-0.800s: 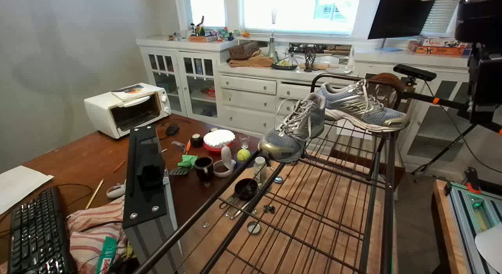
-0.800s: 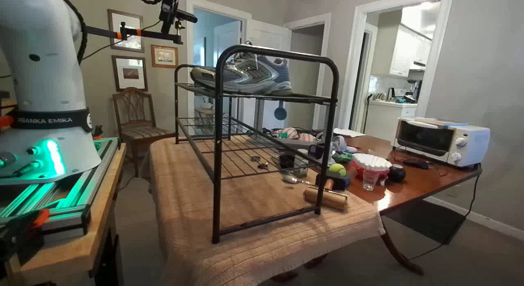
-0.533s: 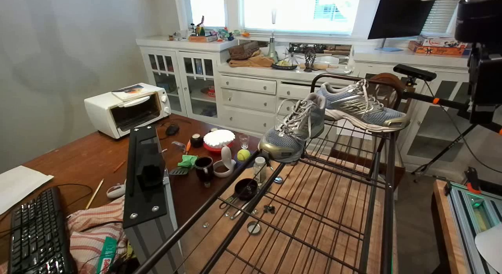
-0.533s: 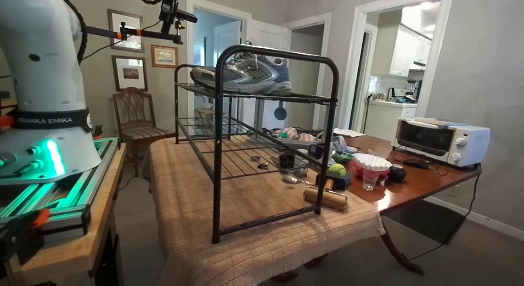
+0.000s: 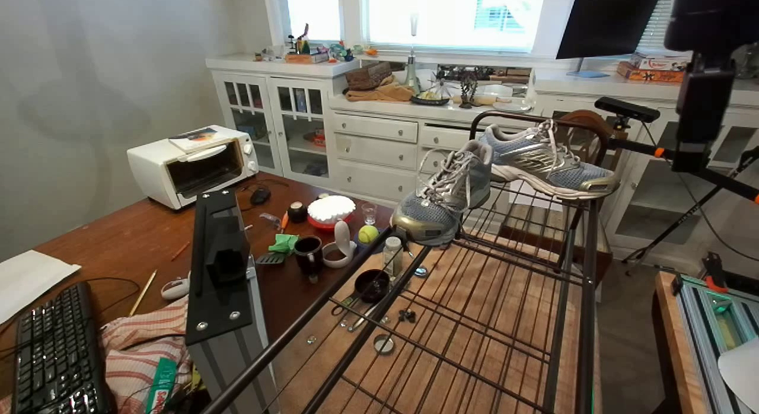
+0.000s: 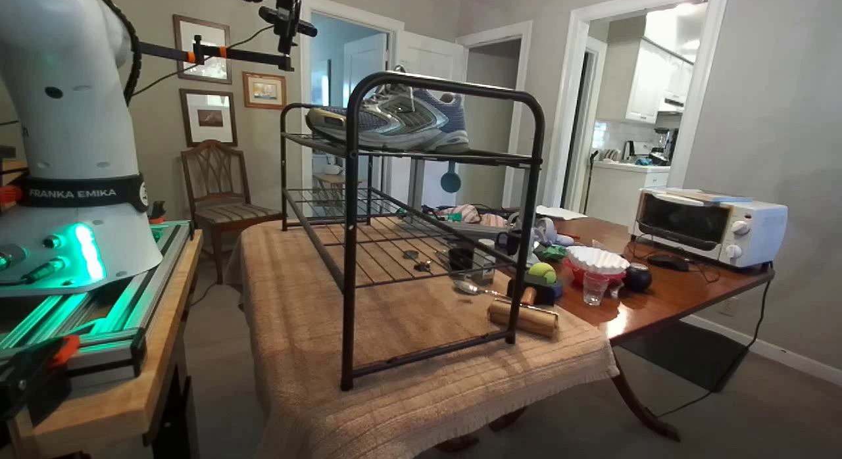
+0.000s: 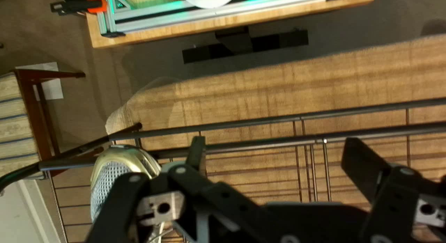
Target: Turn the shoe on the left 90 degrees to the right
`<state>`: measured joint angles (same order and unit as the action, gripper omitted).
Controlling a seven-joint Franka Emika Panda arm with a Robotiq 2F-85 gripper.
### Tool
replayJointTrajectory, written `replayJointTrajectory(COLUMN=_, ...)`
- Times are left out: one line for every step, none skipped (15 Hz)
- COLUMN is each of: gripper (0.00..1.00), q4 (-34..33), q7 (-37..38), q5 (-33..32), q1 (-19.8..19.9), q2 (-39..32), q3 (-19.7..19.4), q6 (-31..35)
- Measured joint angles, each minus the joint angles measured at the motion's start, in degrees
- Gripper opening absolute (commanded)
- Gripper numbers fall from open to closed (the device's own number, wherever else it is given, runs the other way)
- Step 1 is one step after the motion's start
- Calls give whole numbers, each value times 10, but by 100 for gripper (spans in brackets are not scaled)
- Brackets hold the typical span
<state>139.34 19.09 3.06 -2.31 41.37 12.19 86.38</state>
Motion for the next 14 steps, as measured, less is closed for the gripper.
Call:
replayJointTrajectory(gripper=100, q4=0, q7=0, q5=-2, q1=5, q2=-1, q3=-7, q6=26)
replayJointTrajectory(gripper=100, q4=0, q7=-1, q5=-4, q1=9, q2=-3, q3=-14, q6=52)
replayJointTrajectory(gripper=100, q4=0, q7=-2, q5=-6, q1=13, q2=-6, q3=-19, q6=77)
replayJointTrajectory(gripper=100, q4=0, q7=-3, q5=-7, q1=16, q2=-10, q3=-24, q6=102)
replayJointTrajectory(gripper=100, q4=0, q7=-5, q5=-7, q1=19, q2=-15, q3=-27, q6=125)
replayJointTrajectory(gripper=100, q4=0, q7=-9, q5=-8, q1=21, q2=-21, q3=-30, q6=146)
replayJointTrajectory(gripper=100, q4=0, q7=-13, q5=-9, q1=21, q2=-28, q3=-33, q6=165)
replayJointTrajectory(gripper=100, q4=-1, q7=-17, q5=-9, q1=21, q2=-36, q3=-34, q6=183)
replayJointTrajectory(gripper=100, q4=-2, q7=-22, q5=-10, q1=21, q2=-45, q3=-34, q6=198)
replayJointTrajectory(gripper=100, q4=-5, q7=-27, q5=-10, q1=20, q2=-55, q3=-34, q6=210)
replayJointTrajectory(gripper=100, q4=-8, q7=-33, q5=-10, q1=19, q2=-65, q3=-33, q6=219)
replayJointTrajectory(gripper=100, q4=-13, q7=-34, q5=-13, q1=19, q2=-76, q3=-31, q6=223)
replayJointTrajectory(gripper=100, q4=-18, q7=-34, q5=-15, q1=19, q2=-86, q3=-29, q6=223)
replayJointTrajectory(gripper=100, q4=-22, q7=-34, q5=-16, q1=19, q2=-93, q3=-27, q6=223)
